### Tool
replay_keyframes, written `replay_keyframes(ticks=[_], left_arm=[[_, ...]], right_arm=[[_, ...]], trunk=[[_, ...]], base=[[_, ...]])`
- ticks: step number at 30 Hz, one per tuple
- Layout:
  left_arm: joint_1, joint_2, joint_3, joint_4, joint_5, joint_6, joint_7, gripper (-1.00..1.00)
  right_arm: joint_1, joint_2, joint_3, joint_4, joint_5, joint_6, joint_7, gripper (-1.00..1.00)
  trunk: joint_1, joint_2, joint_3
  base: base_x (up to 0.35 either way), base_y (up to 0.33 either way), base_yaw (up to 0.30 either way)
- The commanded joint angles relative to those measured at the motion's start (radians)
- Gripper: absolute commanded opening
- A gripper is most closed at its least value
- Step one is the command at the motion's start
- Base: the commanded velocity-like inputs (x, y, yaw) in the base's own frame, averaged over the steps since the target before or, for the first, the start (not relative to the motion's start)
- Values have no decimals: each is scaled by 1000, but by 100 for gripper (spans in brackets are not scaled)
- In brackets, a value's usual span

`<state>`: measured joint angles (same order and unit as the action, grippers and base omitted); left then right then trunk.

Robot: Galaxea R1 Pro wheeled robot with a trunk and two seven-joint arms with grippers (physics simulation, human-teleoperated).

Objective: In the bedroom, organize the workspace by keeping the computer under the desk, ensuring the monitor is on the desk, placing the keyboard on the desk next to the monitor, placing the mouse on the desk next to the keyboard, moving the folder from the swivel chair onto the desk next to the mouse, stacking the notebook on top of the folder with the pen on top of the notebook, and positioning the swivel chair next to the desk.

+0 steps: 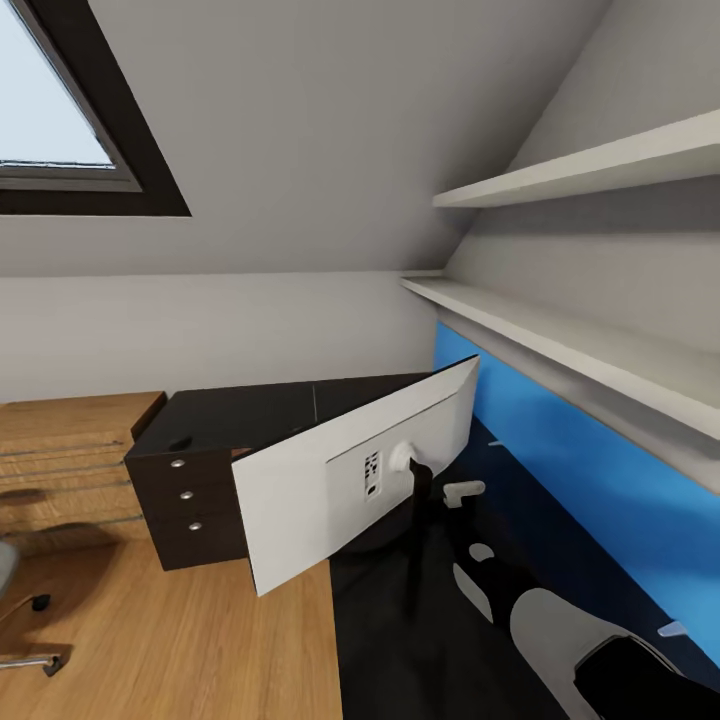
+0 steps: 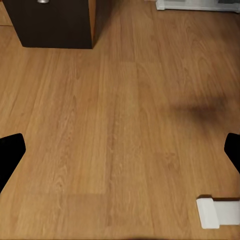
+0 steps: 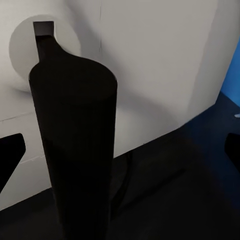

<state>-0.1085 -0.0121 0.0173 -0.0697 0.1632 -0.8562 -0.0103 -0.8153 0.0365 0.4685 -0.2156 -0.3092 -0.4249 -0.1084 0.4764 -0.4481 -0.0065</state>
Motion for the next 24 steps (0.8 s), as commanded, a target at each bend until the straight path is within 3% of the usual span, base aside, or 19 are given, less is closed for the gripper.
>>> replay_keyframes(ticks=[1, 24], left_arm=[[0, 0, 1, 1, 2, -3, -1, 100], [0, -19, -3, -1, 0, -3, -1, 100]], right_arm=[[-1, 0, 9, 1, -8, -3, -6, 100], [-1, 2, 9, 2, -8, -2, -9, 100]], trunk=[[0, -1, -1], [0, -1, -1]], base=[[18, 0, 0], [3, 0, 0]])
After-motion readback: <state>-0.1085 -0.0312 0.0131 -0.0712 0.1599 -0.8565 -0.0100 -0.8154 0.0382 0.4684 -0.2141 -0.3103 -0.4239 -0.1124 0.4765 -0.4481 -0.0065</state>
